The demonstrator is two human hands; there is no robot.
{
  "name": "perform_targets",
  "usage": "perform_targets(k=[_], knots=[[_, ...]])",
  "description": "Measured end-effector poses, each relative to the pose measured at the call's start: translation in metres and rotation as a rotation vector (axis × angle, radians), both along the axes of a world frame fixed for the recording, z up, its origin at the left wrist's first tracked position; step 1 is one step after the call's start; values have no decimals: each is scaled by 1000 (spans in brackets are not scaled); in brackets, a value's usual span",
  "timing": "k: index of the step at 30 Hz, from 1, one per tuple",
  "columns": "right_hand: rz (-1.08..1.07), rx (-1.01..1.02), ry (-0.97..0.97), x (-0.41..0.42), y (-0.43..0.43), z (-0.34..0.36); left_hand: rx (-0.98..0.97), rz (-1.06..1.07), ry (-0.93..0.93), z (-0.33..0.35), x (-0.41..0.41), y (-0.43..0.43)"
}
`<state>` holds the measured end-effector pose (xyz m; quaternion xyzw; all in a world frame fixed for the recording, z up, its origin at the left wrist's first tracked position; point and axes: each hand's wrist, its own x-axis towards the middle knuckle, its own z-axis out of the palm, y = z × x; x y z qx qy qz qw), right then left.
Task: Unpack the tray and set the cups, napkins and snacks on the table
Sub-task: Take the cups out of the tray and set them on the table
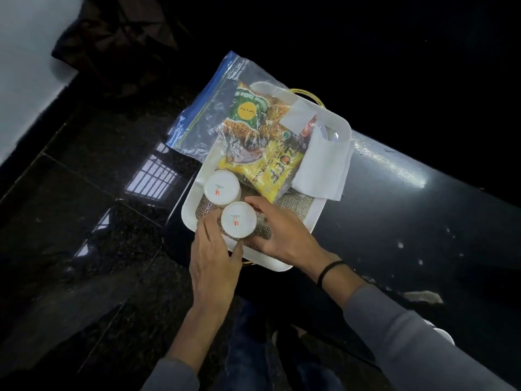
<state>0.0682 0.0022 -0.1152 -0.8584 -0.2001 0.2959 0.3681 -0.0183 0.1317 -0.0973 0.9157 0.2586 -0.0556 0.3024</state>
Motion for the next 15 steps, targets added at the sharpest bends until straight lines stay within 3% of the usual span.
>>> perform_targets(k=[4, 9, 15], knots=[[44, 12, -49, -2, 7, -7, -56, -48, 52, -11, 0, 17], [62, 47, -54, -3, 1, -9, 95, -253, 4, -15, 3, 36], [-45, 146, 15, -2, -33, 12, 305, -524, -336, -5, 2, 31]])
